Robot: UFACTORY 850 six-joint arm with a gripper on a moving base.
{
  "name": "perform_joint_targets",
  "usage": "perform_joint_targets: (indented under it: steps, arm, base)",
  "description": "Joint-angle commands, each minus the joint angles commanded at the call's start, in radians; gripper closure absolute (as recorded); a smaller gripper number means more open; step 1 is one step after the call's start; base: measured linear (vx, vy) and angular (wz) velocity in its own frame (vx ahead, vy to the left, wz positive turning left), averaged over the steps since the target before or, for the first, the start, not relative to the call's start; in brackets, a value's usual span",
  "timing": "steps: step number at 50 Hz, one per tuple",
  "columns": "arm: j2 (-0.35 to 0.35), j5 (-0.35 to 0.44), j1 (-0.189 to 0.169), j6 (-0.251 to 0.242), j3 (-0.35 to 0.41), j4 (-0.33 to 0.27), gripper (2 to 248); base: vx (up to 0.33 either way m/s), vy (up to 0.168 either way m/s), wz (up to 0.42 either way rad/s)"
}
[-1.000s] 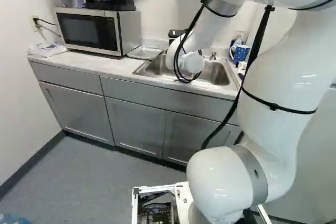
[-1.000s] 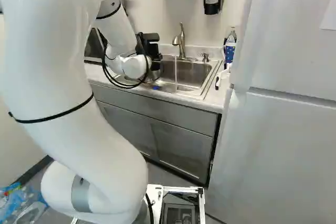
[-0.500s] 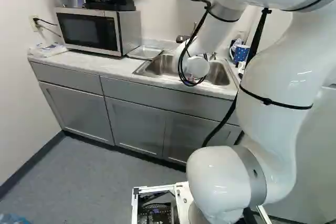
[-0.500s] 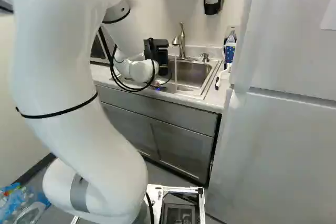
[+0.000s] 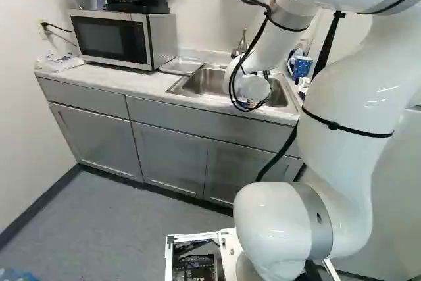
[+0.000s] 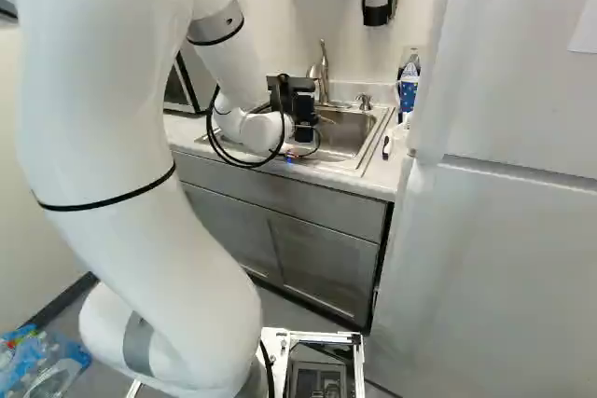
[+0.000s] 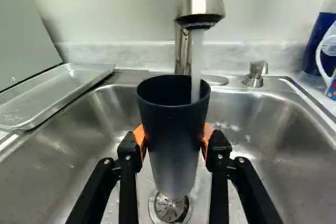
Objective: Rinse the cup and place it in the tray
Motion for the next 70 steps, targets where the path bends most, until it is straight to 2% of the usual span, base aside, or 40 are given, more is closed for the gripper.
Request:
perform_joint_targets:
  steps: [6, 70]
  arm:
    - [0.008, 0.000, -0.018, 0.000, 0.008, 0.006, 127]
    - [0.008, 0.000, -0.018, 0.000, 0.009, 0.007, 127]
  base:
    - [0.000, 0.000, 0.000]
    - [0.000, 0.000, 0.000]
